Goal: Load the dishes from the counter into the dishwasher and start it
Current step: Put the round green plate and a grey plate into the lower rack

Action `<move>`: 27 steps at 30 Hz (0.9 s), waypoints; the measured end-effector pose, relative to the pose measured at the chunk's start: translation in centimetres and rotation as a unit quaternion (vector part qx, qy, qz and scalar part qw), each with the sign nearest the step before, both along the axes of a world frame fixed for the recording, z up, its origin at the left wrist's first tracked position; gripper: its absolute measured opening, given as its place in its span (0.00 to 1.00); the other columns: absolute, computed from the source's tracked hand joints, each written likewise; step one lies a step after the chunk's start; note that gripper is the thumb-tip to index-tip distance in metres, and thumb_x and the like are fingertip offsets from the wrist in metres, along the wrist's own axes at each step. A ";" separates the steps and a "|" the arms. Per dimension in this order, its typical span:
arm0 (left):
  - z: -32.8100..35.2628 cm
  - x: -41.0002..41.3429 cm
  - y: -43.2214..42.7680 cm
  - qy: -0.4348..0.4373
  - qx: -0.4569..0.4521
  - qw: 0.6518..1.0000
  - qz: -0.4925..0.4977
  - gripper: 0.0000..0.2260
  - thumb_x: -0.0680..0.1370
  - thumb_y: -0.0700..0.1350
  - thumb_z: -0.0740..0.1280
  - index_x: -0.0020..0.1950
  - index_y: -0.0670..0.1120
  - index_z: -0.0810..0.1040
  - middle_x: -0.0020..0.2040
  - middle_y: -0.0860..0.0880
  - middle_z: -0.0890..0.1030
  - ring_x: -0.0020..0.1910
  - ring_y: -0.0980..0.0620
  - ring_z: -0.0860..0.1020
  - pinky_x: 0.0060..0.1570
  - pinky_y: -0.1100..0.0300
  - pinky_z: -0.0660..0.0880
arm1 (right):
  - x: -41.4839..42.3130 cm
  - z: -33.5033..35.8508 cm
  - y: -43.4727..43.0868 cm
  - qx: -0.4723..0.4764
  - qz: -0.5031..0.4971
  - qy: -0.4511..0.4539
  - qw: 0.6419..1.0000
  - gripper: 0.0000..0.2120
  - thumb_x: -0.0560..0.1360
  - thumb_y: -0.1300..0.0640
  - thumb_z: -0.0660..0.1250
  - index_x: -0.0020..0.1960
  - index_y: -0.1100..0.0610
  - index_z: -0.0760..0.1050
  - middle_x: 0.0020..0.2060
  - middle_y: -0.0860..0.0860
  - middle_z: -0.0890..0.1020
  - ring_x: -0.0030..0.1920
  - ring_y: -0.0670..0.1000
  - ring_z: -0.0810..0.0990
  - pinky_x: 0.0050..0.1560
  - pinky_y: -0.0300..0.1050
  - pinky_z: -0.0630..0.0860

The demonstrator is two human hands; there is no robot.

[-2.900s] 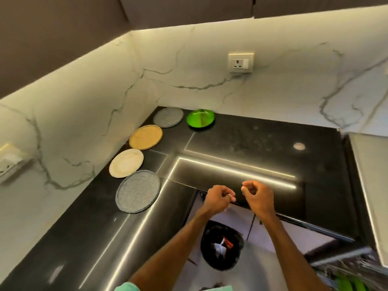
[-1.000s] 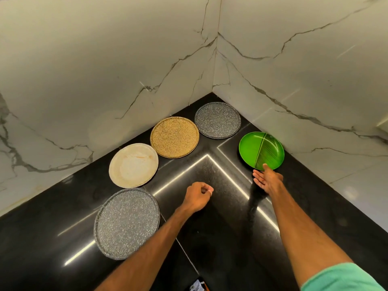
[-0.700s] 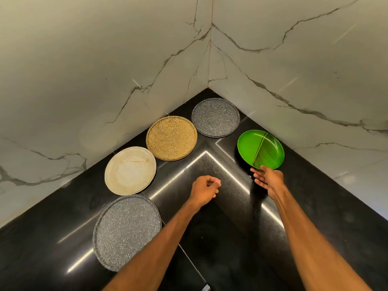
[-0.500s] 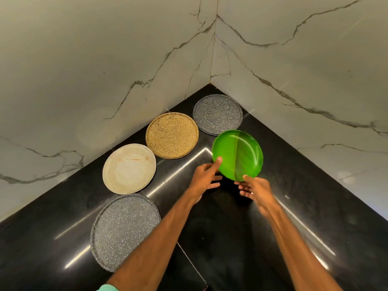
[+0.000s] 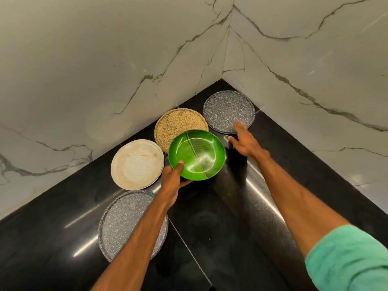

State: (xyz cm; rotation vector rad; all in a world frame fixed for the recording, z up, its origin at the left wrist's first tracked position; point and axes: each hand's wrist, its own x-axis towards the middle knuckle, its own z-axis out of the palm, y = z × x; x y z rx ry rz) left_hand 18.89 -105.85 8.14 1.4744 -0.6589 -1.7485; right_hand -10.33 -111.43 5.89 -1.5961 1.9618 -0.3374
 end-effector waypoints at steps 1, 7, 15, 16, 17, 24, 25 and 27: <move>-0.1 0.2 0.0 -0.004 0.001 1.000 0.002 0.12 0.83 0.43 0.64 0.66 0.43 0.75 0.61 0.42 0.81 0.60 0.43 0.80 0.40 0.52 0.83 | 0.1 -0.6 -0.6 0.024 0.029 0.033 0.999 0.34 0.83 0.48 0.62 0.82 0.58 0.51 0.81 0.56 0.54 0.81 0.57 0.52 0.79 0.60 0.55; -0.7 0.2 0.6 0.003 0.019 1.000 0.008 0.10 0.83 0.42 0.63 0.65 0.46 0.75 0.62 0.43 0.80 0.61 0.44 0.79 0.42 0.50 0.83 | 2.0 -2.2 3.3 -0.008 0.016 0.111 0.994 0.31 0.81 0.49 0.63 0.80 0.58 0.57 0.81 0.54 0.58 0.80 0.57 0.57 0.75 0.63 0.63; -0.6 -1.5 2.7 0.012 0.045 0.999 -0.016 0.13 0.83 0.42 0.64 0.67 0.42 0.73 0.62 0.43 0.79 0.60 0.45 0.79 0.42 0.49 0.84 | 4.2 -1.5 17.5 -0.092 -0.141 0.104 0.980 0.08 0.77 0.52 0.69 0.45 0.55 0.84 0.48 0.50 0.82 0.50 0.56 0.80 0.52 0.52 0.75; -0.5 -1.7 3.1 0.011 0.047 0.999 -0.022 0.14 0.83 0.42 0.64 0.69 0.42 0.73 0.62 0.43 0.79 0.60 0.45 0.79 0.42 0.49 0.83 | 4.1 -1.3 18.6 -0.090 -0.165 0.107 0.976 0.06 0.75 0.53 0.71 0.45 0.54 0.84 0.47 0.50 0.81 0.51 0.56 0.78 0.53 0.52 0.75; -0.5 -1.8 3.6 0.011 0.050 0.998 -0.029 0.14 0.83 0.42 0.64 0.69 0.42 0.73 0.62 0.43 0.80 0.60 0.46 0.79 0.41 0.49 0.83 | 3.9 -1.2 19.6 -0.094 -0.202 0.103 0.969 0.04 0.73 0.55 0.72 0.47 0.54 0.83 0.49 0.51 0.80 0.53 0.56 0.76 0.54 0.53 0.74; 0.7 -1.7 7.3 0.008 0.065 0.997 -0.047 0.11 0.83 0.40 0.63 0.66 0.44 0.73 0.57 0.46 0.80 0.57 0.47 0.79 0.42 0.49 0.84 | 2.1 0.7 20.5 0.074 -0.427 -0.015 0.901 0.27 0.70 0.68 0.73 0.66 0.69 0.68 0.60 0.65 0.75 0.58 0.64 0.78 0.50 0.49 0.74; 1.0 -1.4 7.8 0.008 0.069 0.996 -0.048 0.12 0.83 0.40 0.63 0.67 0.44 0.72 0.59 0.45 0.79 0.58 0.47 0.79 0.42 0.49 0.84 | 1.9 0.7 20.7 0.087 -0.432 -0.031 0.897 0.26 0.68 0.67 0.74 0.63 0.70 0.70 0.58 0.64 0.77 0.55 0.63 0.79 0.45 0.46 0.74; 1.5 -0.9 8.8 0.010 0.075 0.996 -0.049 0.13 0.83 0.40 0.63 0.67 0.44 0.72 0.60 0.45 0.79 0.59 0.46 0.78 0.42 0.49 0.84 | 1.8 0.8 21.4 0.099 -0.444 -0.065 0.888 0.19 0.66 0.63 0.75 0.54 0.69 0.76 0.48 0.62 0.81 0.43 0.59 0.81 0.35 0.43 0.73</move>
